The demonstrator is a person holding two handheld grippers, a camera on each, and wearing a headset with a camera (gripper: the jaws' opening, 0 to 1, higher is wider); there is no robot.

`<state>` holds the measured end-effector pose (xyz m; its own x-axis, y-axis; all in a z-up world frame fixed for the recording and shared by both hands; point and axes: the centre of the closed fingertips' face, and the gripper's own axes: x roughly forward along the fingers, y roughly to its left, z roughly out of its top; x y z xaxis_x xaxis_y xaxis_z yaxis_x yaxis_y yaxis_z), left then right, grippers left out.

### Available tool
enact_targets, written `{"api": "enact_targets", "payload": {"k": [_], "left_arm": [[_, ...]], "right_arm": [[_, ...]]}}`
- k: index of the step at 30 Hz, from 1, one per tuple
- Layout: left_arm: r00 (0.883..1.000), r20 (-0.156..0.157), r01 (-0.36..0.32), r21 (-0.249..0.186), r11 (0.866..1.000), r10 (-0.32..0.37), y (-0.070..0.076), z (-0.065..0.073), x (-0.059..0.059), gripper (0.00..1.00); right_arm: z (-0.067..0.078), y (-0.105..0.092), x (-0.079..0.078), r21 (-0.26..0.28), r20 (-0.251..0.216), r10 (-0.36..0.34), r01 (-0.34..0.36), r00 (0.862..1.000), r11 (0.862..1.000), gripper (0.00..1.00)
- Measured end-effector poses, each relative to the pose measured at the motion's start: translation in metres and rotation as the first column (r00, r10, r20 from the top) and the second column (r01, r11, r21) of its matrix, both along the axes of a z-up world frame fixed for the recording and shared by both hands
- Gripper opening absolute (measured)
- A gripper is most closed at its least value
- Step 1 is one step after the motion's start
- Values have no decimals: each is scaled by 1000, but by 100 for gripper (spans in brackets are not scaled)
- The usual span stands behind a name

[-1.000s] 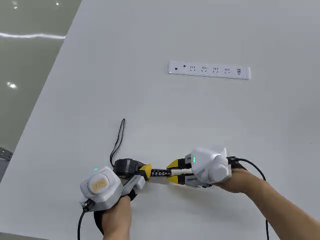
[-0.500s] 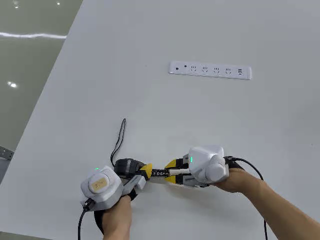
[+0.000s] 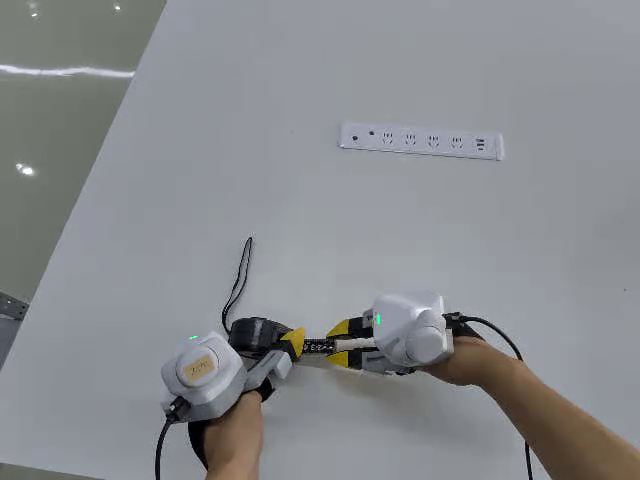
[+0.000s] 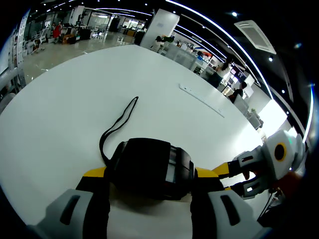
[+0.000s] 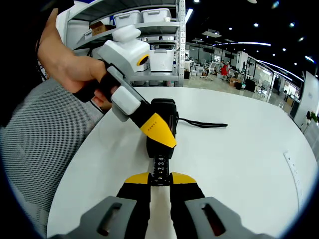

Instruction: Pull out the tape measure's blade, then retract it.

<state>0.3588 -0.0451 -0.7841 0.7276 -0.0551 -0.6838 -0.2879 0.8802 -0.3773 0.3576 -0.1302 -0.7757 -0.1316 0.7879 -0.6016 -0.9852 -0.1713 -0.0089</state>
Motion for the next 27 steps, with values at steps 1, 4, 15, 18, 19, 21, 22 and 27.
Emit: {"api": "enact_targets", "payload": {"k": [1, 4, 15, 18, 19, 21, 22, 27], "left_arm": [[1000, 1, -1, -1, 1000, 1, 0, 0, 0, 63], [1000, 2, 0, -2, 1000, 0, 0, 1, 0, 63], [1000, 2, 2, -3, 1000, -2, 0, 0, 1, 63], [1000, 2, 2, -4, 1000, -2, 0, 0, 1, 63], [1000, 2, 2, -5, 1000, -2, 0, 0, 1, 63], [1000, 1, 3, -5, 1000, -3, 0, 1, 1, 63], [1000, 1, 3, -5, 1000, -3, 0, 1, 1, 63], [1000, 2, 2, -7, 1000, -2, 0, 0, 1, 63]], "right_arm": [[0, 1, 0, 0, 0, 0, 0, 1000, 1000, 13], [0, 2, 0, 0, 0, 0, 0, 1000, 1000, 13], [-2, 5, 0, 0, -1, 0, 0, 1000, 1000, 13], [-1, 7, 0, 1, -3, 0, 0, 1000, 1000, 13], [-1, 8, -1, 2, -3, 0, 0, 1000, 1000, 13], [-2, 9, -1, 3, -3, 1, -1, 1000, 1000, 13], [-2, 9, -1, 3, -3, 1, -1, 1000, 1000, 13], [-2, 10, -1, 4, -2, 0, 0, 1000, 1000, 13]]}}
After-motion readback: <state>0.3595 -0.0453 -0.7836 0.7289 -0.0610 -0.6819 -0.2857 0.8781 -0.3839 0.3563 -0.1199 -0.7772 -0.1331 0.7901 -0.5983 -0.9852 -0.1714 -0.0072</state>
